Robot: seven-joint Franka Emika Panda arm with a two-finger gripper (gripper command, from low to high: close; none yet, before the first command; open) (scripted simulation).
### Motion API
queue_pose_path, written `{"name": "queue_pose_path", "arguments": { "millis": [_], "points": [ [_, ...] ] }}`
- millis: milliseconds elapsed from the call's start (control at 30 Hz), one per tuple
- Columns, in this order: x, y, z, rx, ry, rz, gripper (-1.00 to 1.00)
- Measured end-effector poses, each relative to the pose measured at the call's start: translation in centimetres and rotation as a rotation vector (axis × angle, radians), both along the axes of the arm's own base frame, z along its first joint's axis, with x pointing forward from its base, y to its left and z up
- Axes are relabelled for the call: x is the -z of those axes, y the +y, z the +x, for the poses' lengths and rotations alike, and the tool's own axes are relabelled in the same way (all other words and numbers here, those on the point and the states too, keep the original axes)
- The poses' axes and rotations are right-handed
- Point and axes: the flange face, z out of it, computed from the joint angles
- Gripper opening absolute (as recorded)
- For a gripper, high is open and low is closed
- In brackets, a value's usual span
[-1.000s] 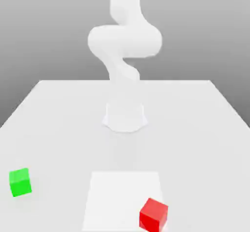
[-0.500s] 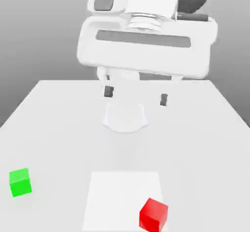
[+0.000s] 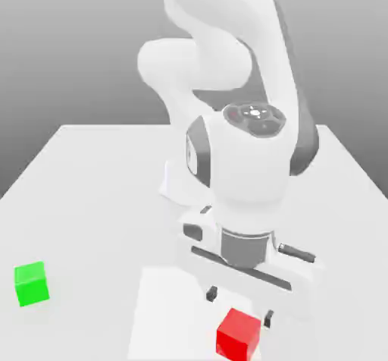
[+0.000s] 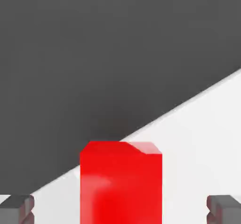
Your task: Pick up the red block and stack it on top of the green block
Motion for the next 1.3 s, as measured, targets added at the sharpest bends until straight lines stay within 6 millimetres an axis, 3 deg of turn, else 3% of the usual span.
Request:
{"name": "queue_pose_path", "arguments": {
  "millis": [33,267,433,600,733,867,1000,1067,1167,1200,1300],
  "points": [
    [1.3,0.0,-0.1,0.000,0.001,0.000,-1.00],
    [1.5,0.0,-0.1,0.000,0.000,0.000,-1.00],
    [-3.9,-0.5,-0.1,0.019,0.001,-0.001,-1.00],
    [-5.3,-10.7,-0.6,0.375,0.005,-0.007,-1.00],
    [-6.1,-19.2,-2.6,0.690,0.007,-0.009,-1.00],
    [-7.0,-27.3,-6.3,1.010,0.006,-0.006,-1.00],
    [-7.9,-35.2,-11.9,1.349,0.002,0.000,-1.00],
    [-6.6,-36.0,-12.6,1.400,0.001,0.001,-1.00],
    [-3.1,-36.2,-12.7,1.412,0.000,0.001,-1.00],
    [-2.1,-36.1,-12.8,1.412,0.001,0.001,1.00],
    [-2.1,-36.1,-12.8,1.412,0.001,0.001,1.00]
  ]
}}
